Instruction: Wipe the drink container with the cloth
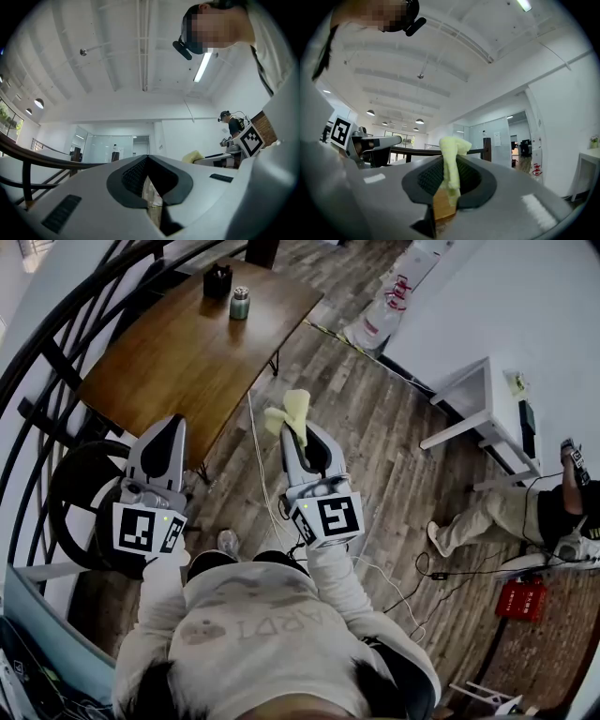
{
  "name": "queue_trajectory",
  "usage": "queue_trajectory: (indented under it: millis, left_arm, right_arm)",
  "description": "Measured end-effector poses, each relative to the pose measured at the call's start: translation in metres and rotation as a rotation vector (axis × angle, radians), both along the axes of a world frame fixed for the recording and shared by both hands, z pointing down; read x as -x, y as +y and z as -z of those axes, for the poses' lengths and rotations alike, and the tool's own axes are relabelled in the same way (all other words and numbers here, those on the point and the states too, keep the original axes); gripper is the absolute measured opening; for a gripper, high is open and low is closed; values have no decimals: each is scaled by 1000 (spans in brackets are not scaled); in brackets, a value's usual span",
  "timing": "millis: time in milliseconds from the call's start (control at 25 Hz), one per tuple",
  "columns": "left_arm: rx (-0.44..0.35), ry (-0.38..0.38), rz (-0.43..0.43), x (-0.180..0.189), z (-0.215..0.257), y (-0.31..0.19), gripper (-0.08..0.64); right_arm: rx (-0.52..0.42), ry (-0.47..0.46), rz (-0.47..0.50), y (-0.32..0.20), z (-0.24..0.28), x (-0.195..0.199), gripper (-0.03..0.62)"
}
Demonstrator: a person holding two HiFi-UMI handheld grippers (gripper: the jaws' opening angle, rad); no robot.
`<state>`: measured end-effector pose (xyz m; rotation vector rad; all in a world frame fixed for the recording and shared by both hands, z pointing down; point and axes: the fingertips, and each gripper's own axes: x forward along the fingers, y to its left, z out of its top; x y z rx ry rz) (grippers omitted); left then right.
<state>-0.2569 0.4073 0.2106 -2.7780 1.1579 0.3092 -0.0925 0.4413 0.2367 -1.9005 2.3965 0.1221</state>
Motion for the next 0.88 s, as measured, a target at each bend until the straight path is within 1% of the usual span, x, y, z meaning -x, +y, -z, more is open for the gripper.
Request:
queue_trajectory:
  millis: [200,440,680,880]
  left_arm:
    - [-7,4,-7,10,-2,-20,5]
    - [-22,12,-27,27,-3,-46,5]
    - [-24,26,-57,29,0,-63,5]
    - [-14,30,-79,33,-8,-83,5]
  right_arm:
    - [-25,22,-17,-17,1,9,66]
    - [-38,-2,-40,-39,-2,23,66]
    - [-35,8,-58,-51,0,28,66]
    - [-29,3,-78,-69,-6,32,66]
